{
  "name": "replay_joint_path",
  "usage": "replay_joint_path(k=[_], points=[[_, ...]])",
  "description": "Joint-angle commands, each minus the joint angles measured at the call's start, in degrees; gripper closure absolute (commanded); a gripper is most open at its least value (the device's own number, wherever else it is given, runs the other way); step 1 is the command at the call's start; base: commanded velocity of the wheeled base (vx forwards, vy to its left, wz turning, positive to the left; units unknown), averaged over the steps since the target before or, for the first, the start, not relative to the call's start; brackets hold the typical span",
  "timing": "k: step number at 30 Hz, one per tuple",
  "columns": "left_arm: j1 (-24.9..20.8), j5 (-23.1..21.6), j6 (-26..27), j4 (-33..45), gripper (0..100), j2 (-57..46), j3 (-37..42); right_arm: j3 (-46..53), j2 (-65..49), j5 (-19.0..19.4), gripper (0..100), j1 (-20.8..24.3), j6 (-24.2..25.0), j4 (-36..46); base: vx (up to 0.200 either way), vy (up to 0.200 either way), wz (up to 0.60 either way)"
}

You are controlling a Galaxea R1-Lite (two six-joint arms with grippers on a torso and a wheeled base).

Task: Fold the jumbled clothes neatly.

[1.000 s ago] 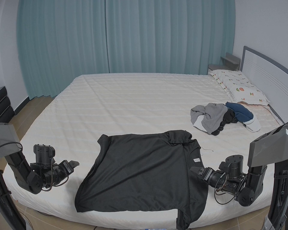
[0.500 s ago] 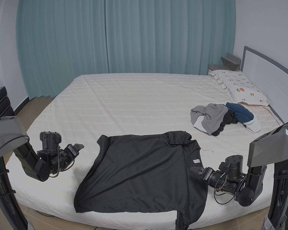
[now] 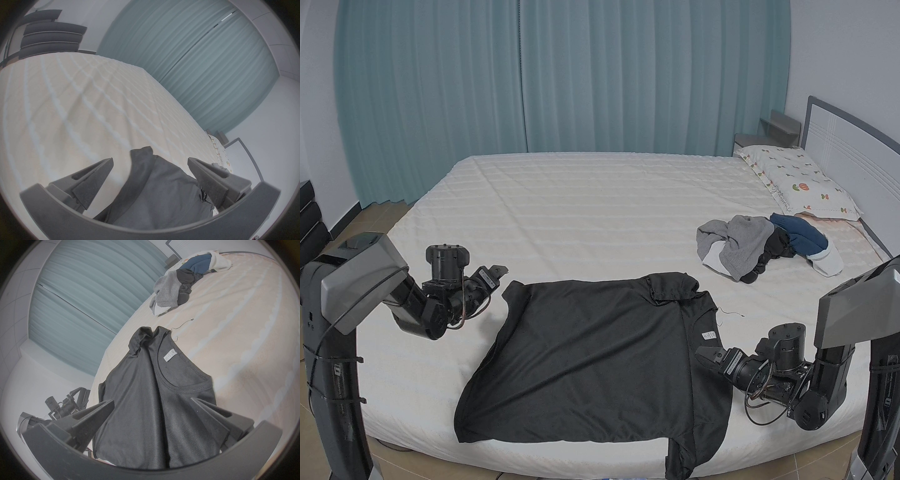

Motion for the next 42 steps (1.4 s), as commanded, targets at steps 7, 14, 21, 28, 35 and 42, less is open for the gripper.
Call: replay_joint_path(k=[7, 14, 21, 28, 35, 42], points=[[-2.6, 1.0, -0.9, 5.3, 0, 12.3, -17.0, -0.2, 0.2, 0.0, 0, -0.2, 0.2, 0.0, 0.000, 0.000, 0.00], [-3.1, 2.6, -1.9, 5.1, 0, 13.2, -17.4, -0.3, 0.4, 0.0, 0, -0.2, 0.2, 0.0, 0.000, 0.000, 0.00], [-3.0, 2.6, -2.1, 5.2, 0, 13.9, -17.8, -0.5, 1.4, 0.0, 0, -0.2, 0.2, -0.1, 0.000, 0.000, 0.00], [-2.7, 2.8, -2.1, 5.4, 0, 15.0, -18.7, -0.6, 1.5, 0.0, 0, -0.2, 0.2, -0.1, 0.000, 0.000, 0.00], [-2.1, 2.9, -2.1, 5.5, 100, 16.9, -21.7, -0.6, 1.4, 0.0, 0, -0.2, 0.2, -0.1, 0.000, 0.000, 0.00], [-1.5, 3.2, -2.1, 5.5, 100, 17.0, -21.9, -0.7, 1.4, 0.1, 0, -0.1, 0.2, 0.0, 0.000, 0.000, 0.00]])
